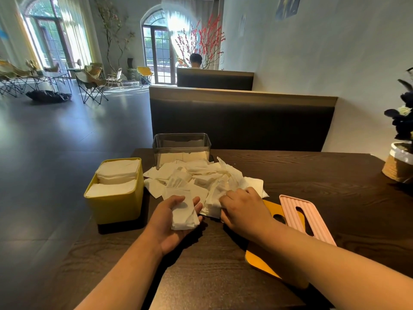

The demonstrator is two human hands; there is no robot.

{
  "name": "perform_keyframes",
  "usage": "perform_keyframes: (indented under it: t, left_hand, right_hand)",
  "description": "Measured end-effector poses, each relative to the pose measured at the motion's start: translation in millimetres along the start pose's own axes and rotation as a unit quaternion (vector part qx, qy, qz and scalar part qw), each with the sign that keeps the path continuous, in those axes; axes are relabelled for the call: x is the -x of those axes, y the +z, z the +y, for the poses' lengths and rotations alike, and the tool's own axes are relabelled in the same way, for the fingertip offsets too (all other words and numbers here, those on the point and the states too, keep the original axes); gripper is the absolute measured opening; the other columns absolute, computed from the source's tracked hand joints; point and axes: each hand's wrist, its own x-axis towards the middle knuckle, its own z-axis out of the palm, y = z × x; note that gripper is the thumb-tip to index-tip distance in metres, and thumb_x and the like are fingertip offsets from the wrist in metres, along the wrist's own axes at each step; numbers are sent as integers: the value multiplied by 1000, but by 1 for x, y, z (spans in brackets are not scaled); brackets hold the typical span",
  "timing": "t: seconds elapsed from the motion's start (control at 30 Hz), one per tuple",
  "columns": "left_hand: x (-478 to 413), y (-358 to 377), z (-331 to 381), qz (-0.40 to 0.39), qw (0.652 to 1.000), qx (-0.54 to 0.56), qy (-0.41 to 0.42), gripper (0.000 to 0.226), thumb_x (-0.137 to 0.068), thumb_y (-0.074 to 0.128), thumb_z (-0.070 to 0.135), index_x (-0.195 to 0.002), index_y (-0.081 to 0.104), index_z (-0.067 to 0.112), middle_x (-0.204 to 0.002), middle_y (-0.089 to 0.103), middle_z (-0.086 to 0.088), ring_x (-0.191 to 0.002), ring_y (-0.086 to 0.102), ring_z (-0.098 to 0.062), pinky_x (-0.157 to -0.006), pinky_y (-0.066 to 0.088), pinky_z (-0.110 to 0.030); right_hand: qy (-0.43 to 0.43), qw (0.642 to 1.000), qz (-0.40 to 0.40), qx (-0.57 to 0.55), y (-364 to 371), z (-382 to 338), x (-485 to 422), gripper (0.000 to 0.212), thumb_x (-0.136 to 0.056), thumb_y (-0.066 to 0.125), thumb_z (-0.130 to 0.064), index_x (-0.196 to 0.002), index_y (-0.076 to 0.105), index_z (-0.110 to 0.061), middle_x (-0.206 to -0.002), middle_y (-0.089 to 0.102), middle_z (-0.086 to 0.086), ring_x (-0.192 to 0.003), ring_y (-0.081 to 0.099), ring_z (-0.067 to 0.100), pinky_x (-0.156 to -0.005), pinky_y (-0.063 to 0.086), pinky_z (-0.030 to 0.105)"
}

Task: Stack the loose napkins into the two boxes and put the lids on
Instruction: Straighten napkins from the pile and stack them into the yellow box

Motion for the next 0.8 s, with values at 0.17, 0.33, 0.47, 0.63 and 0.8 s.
perform_keyframes:
  t: [0.17,0.33,0.47,0.63,0.8]
  left_hand:
    - [-2,0,-2,0,1000,-8,-1,29,-101,52,15,-127,57,5,-122,75,-18,-111,70,-31,-93,54,-48]
    - [0,-1,-1,1,1000,-4,-1,26,-101,51,15,-125,57,6,-119,77,-18,-113,69,-31,-93,53,-49]
    - [-1,-1,-1,2,1000,-3,-5,28,-102,51,15,-128,57,7,-118,77,-18,-114,69,-31,-93,53,-50]
    - [-1,-2,0,3,1000,-1,-3,29,-102,52,16,-128,57,6,-119,77,-17,-111,70,-30,-91,54,-50]
    - [-1,-2,-1,4,1000,2,-3,27,-102,52,17,-128,56,9,-119,76,-17,-110,71,-30,-87,55,-50]
  right_hand:
    - [57,992,-2,-111,-9,3,-1,29,-101,46,-44,-108,67,-25,-102,68,-5,-92,60,17,-83,45,38]
    - [149,945,-18,-292,-15,2,-4,21,-106,49,-34,-112,64,-20,-108,67,-1,-96,58,19,-83,51,40]
    - [291,821,15,-491,-23,1,-13,26,-108,47,-28,-87,60,-20,-86,60,1,-82,55,21,-67,46,35]
    - [424,456,51,-781,-33,20,-23,36,-102,47,-31,-120,65,-6,-119,70,24,-113,64,36,-94,53,48]
    - [453,280,28,-846,-32,11,-20,49,-96,65,-53,-126,68,-15,-118,75,21,-112,68,36,-79,59,45]
